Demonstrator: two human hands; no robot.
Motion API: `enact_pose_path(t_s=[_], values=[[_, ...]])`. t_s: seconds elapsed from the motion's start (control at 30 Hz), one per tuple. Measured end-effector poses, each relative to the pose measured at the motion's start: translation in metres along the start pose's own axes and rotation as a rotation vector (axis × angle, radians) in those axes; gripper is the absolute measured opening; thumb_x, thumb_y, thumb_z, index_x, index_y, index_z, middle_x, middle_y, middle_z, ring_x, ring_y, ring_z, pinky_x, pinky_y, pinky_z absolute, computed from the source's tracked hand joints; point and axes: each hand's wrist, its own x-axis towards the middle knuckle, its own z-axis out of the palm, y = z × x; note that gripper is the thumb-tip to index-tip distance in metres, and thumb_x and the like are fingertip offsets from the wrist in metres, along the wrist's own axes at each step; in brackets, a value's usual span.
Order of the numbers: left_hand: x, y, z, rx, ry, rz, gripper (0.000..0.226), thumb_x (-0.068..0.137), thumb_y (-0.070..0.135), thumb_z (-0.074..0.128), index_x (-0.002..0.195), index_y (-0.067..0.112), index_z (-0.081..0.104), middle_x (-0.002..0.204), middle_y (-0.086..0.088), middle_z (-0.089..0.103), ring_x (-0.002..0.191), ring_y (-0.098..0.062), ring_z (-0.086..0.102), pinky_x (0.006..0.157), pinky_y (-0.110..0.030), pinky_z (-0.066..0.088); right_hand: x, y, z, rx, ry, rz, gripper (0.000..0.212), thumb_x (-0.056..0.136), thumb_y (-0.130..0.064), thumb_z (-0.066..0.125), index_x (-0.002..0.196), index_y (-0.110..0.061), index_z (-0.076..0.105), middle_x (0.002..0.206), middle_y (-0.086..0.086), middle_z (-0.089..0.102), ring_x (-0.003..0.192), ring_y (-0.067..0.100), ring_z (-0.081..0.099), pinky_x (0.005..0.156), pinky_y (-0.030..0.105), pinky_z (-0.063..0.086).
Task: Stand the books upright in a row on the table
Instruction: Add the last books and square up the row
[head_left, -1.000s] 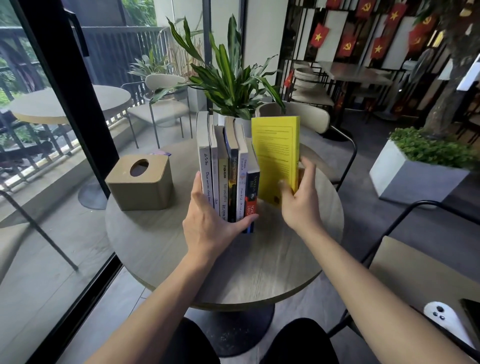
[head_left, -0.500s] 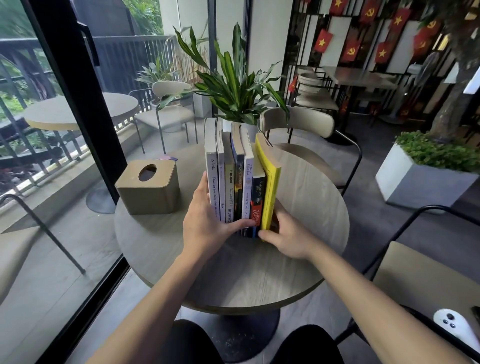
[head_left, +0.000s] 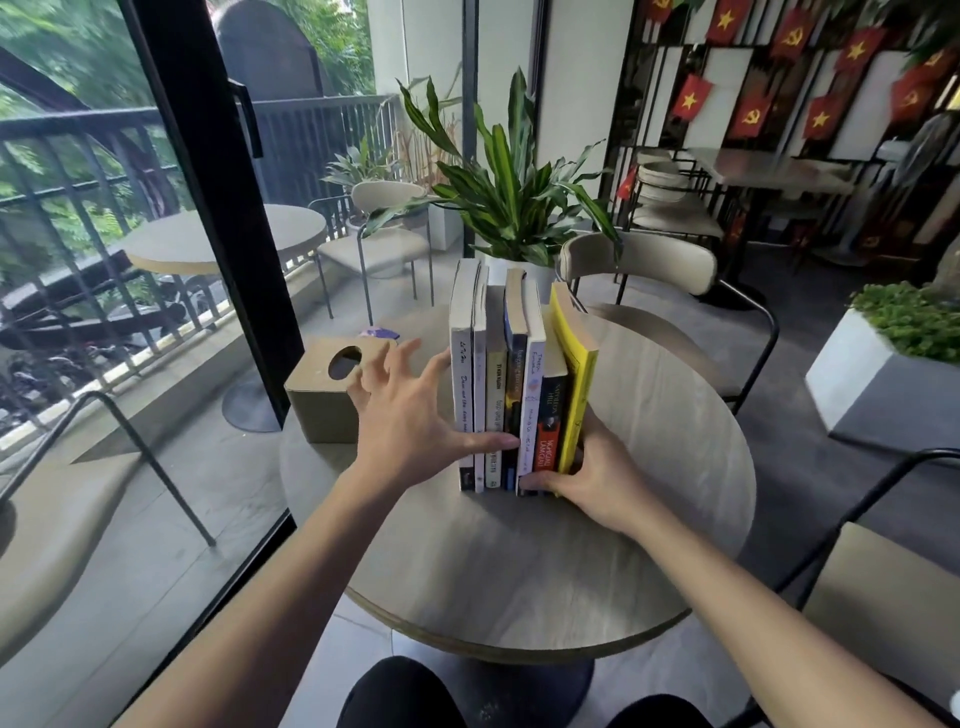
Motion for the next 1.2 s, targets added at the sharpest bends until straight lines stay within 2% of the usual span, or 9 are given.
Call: enact_pose_path(t_s=[0.07,0.2,0.3,0.4,0.5,0.63,0.8,0.93,1.2], values=[[0.004,-0.005,-0.001,0.036,-0.03,-0.002,0.137,0.03,0.11,0.03,0.15,0.044,0.023,0.161,-0.005,0.014,0.148,-0.035,0.002,0.115,-0.066,0.007,0.002,-0.002,0.003,0.001,0.012,-0.02,0.086,0.063,-0.026,0.091,0.127,-0.047,0.037,0.113,-0.034,0.052,0.103,-0.024,0.047,0.079,0.0,0.039],[0.016,-0.016,0.0,0.035,-0.085,0.013,0.138,0.028,0.111,0.031,0.15,0.047,0.016,0.163,-0.003,0.006,0.149,-0.036,-0.001,0.11,-0.075,0.012,0.006,0.0,0.01,-0.001,0.052,-0.062,0.09,0.06,-0.031,0.092,0.133,-0.039,0.04,0.123,-0.022,0.057,0.115,0.0,0.054,0.09,0.018,0.045],[0.024,-0.021,0.0,0.025,-0.119,0.028,0.139,0.029,0.11,0.035,0.152,0.047,0.016,0.164,-0.001,0.004,0.15,-0.035,0.001,0.111,-0.074,0.014,0.01,0.0,0.015,-0.011,0.061,-0.071,0.094,0.06,-0.033,0.091,0.137,-0.039,0.038,0.13,-0.017,0.057,0.118,0.003,0.054,0.094,0.026,0.047],[0.03,-0.024,-0.003,-0.018,-0.147,0.044,0.136,0.033,0.107,0.042,0.153,0.047,0.015,0.165,-0.001,0.006,0.149,-0.034,0.006,0.113,-0.069,0.018,0.015,-0.001,0.019,-0.016,0.066,-0.071,0.098,0.061,-0.036,0.091,0.14,-0.041,0.033,0.131,-0.02,0.055,0.117,0.0,0.053,0.093,0.024,0.046],[0.032,-0.027,-0.002,-0.101,-0.14,0.052,0.13,0.038,0.102,0.052,0.151,0.045,0.024,0.162,0.0,0.014,0.146,-0.034,0.016,0.111,-0.063,0.026,0.02,-0.001,0.022,-0.016,0.06,-0.063,0.1,0.061,-0.037,0.09,0.142,-0.04,0.031,0.131,-0.021,0.055,0.116,-0.003,0.052,0.092,0.021,0.045],[0.032,-0.027,-0.002,-0.182,-0.116,0.061,0.121,0.039,0.099,0.055,0.143,0.04,0.042,0.154,0.001,0.027,0.14,-0.03,0.023,0.11,-0.06,0.033,0.027,-0.002,0.021,0.012,0.033,-0.067,0.094,0.063,-0.031,0.09,0.139,-0.039,0.035,0.117,-0.036,0.052,0.107,-0.023,0.047,0.082,0.002,0.039],[0.037,-0.02,0.005,-0.222,-0.086,0.115,0.104,0.044,0.103,0.049,0.123,0.037,0.061,0.133,0.004,0.056,0.126,-0.023,0.043,0.104,-0.052,0.04,0.034,-0.004,0.018,0.015,-0.027,-0.04,0.093,0.066,-0.029,0.089,0.139,-0.044,0.032,0.118,-0.036,0.05,0.106,-0.023,0.047,0.084,0.006,0.04],[0.037,-0.013,0.009,-0.282,-0.081,0.122,0.106,0.04,0.101,0.051,0.122,0.034,0.058,0.118,0.007,0.064,0.113,-0.02,0.051,0.096,-0.047,0.046,0.041,-0.003,0.015,0.024,-0.048,-0.011,0.095,0.067,-0.022,0.089,0.14,-0.04,0.031,0.124,-0.023,0.052,0.117,-0.001,0.051,0.096,0.023,0.045],[0.042,-0.015,0.007,-0.356,-0.129,0.151,0.111,0.044,0.053,0.094,0.139,0.021,0.045,0.127,0.006,0.052,0.112,-0.012,0.048,0.094,-0.034,0.047,0.044,-0.004,0.014,-0.009,-0.058,-0.007,0.097,0.067,-0.026,0.088,0.144,-0.036,0.03,0.138,-0.01,0.052,0.125,0.006,0.045,0.106,0.038,0.041]])
